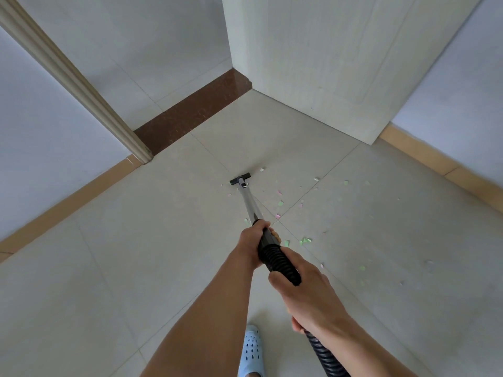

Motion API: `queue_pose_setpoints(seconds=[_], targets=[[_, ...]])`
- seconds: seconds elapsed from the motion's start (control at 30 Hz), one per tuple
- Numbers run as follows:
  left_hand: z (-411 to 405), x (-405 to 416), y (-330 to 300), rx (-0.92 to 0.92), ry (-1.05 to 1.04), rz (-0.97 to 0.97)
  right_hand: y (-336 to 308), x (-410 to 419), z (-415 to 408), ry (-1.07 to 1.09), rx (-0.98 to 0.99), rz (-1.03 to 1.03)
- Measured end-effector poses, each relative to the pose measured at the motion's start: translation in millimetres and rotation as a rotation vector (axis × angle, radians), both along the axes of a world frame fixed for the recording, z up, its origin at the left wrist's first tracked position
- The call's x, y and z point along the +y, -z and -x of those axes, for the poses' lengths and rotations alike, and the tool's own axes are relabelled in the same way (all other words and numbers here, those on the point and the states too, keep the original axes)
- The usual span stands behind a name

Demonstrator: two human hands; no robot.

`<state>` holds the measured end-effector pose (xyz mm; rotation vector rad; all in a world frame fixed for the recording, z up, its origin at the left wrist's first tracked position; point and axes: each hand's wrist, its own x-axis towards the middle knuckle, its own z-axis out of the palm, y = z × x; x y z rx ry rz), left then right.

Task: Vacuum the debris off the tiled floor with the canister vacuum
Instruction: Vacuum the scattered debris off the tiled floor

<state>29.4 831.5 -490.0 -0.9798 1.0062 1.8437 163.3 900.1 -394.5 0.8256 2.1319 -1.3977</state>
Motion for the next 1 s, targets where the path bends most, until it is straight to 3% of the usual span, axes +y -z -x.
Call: queue_pose_setpoints(seconds=[0.5, 1.0], targets=[[-58.7, 21.3, -1.5, -0.015, 0.032, 0.003, -5.6, 21.5, -59.1, 0.028, -0.017, 0.048], [52.9, 32.2, 19.5, 0.028, 0.041, -0.026, 7.3, 44.7, 53.3, -0.076, 0.022, -0.015]])
